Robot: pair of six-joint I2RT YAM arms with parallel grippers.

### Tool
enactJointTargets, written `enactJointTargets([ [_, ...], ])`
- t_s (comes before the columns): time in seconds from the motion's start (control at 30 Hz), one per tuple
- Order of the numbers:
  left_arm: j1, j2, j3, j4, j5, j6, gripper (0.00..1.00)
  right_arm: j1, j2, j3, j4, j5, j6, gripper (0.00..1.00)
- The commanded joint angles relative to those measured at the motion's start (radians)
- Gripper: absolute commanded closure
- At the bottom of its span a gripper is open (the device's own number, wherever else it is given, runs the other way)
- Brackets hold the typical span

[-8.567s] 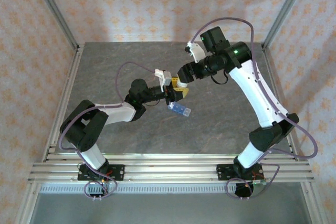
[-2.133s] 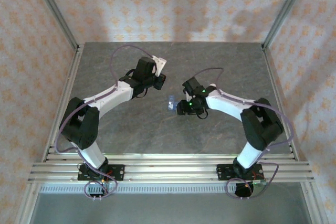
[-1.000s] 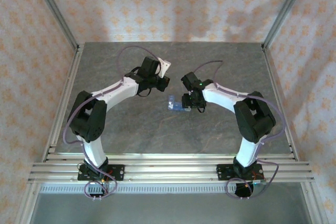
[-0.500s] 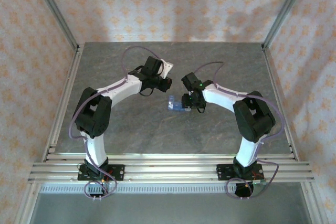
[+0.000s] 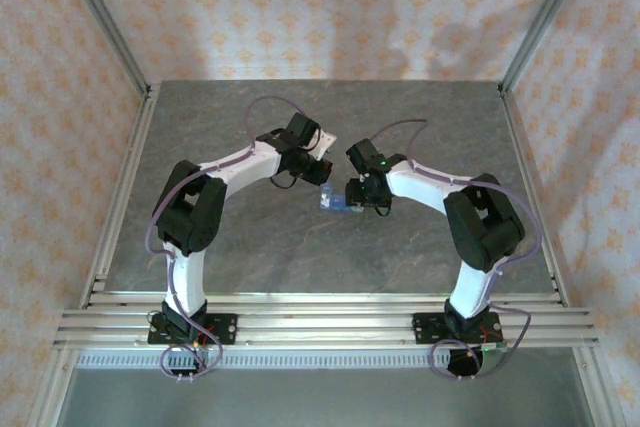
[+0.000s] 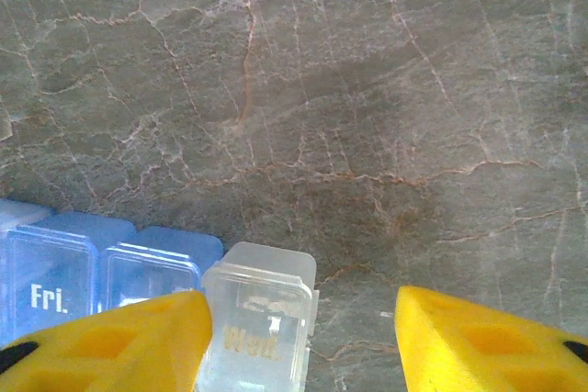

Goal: Sort the pills into containers

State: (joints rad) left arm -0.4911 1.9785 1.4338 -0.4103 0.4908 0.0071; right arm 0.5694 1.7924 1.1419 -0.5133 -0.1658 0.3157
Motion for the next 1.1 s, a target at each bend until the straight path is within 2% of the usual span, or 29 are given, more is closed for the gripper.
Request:
enactJointTargets([
  [0.0,-0.008,-0.005,0.021,-0.061,0.019,0.025,1.00,-0.006,0.021,-0.037,-0.011,0.027,0.019,0.43],
  [0.5,-0.029,-0.036,-0.005,-0.095,0.066,0.026,1.00,-0.006,0.027,-0.057,0.004,0.024,0.030,0.44],
  [1.07,-0.052,-0.044,-0.091,-0.089,0.058,0.013,1.00,-0.006,0.032,-0.060,0.006,0.025,0.033,0.45],
])
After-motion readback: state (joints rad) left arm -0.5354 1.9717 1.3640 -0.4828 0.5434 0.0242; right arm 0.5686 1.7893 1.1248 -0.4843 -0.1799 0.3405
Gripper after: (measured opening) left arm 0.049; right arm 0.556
